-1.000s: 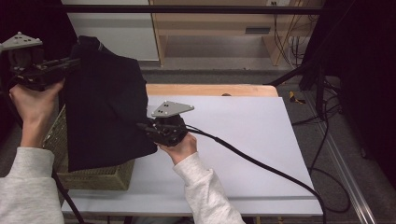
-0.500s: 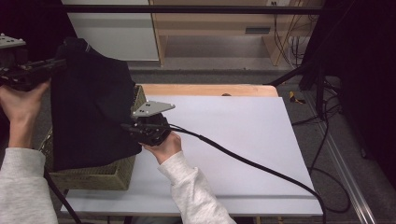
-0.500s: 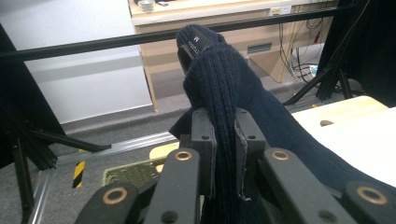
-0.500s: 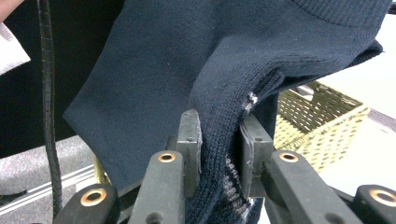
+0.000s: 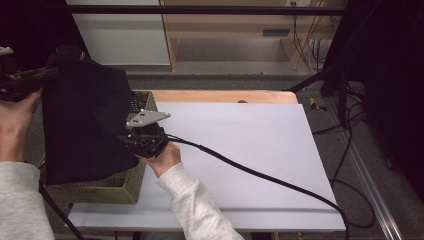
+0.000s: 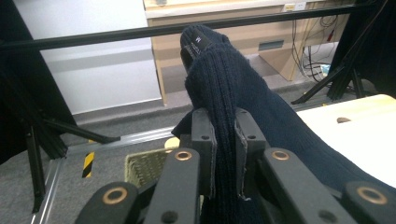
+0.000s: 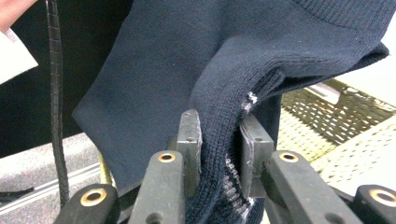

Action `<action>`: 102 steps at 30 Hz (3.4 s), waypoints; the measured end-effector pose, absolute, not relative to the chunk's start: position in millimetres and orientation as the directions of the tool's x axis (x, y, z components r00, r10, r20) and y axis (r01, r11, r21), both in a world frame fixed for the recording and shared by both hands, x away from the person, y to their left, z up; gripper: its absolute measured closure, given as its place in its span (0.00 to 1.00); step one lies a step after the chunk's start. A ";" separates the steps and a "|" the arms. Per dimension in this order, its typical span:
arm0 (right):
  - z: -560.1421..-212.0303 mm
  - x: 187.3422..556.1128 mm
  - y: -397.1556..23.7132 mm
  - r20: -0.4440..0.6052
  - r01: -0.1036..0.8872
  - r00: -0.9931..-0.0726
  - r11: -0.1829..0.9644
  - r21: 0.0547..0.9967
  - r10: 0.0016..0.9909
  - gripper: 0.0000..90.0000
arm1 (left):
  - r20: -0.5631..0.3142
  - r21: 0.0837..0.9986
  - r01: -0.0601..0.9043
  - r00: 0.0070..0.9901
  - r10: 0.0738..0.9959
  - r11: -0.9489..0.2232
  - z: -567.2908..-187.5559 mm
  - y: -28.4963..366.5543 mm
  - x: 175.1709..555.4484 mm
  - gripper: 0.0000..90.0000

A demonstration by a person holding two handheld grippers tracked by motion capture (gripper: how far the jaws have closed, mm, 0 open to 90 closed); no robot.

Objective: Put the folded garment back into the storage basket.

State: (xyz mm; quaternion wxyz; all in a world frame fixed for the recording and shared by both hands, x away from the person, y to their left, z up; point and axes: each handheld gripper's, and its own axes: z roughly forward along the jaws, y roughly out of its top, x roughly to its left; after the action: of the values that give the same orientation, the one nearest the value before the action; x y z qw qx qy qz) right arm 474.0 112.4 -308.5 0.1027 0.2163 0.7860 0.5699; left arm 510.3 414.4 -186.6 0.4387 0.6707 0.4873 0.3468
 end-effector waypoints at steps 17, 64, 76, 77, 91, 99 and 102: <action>-332.4 479.3 144.6 0.102 0.254 -0.887 0.292 0.922 0.450 0.82 | 0.047 0.906 0.396 0.261 0.964 -0.152 -216.5 437.6 520.4 0.90; -369.1 484.9 141.6 0.043 0.236 -0.820 0.270 0.933 0.571 0.30 | -0.004 0.866 0.491 0.198 0.980 -0.095 -313.2 420.7 570.3 0.51; -358.2 484.6 77.9 0.030 0.231 -0.844 0.313 0.921 0.536 0.06 | -0.121 0.903 0.430 0.297 0.947 -0.020 -316.5 400.1 538.8 0.20; -358.2 484.6 77.9 0.030 0.231 -0.844 0.313 0.921 0.536 0.06 | -0.128 0.907 0.421 0.305 0.944 -0.013 -317.0 398.1 536.0 0.20; -350.9 480.6 15.8 0.051 0.228 -0.860 0.292 0.929 0.508 0.00 | -0.149 0.918 0.395 0.419 0.895 -0.032 -328.6 353.3 509.2 0.01; -353.4 480.8 -24.0 0.070 0.240 -0.849 0.264 0.934 0.524 0.00 | -0.137 0.936 0.349 0.495 0.858 -0.052 -330.9 324.9 489.2 0.01; -355.3 480.5 -42.1 0.083 0.249 -0.836 0.240 0.938 0.543 0.00 | -0.120 0.940 0.333 0.517 0.847 -0.070 -329.7 312.9 481.2 0.01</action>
State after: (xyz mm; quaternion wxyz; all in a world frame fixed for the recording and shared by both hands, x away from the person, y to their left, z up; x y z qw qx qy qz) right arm 480.5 -42.1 -355.3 0.1309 0.2549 0.7765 0.5612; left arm 481.2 312.9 -329.7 0.5314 0.6901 0.4276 0.2420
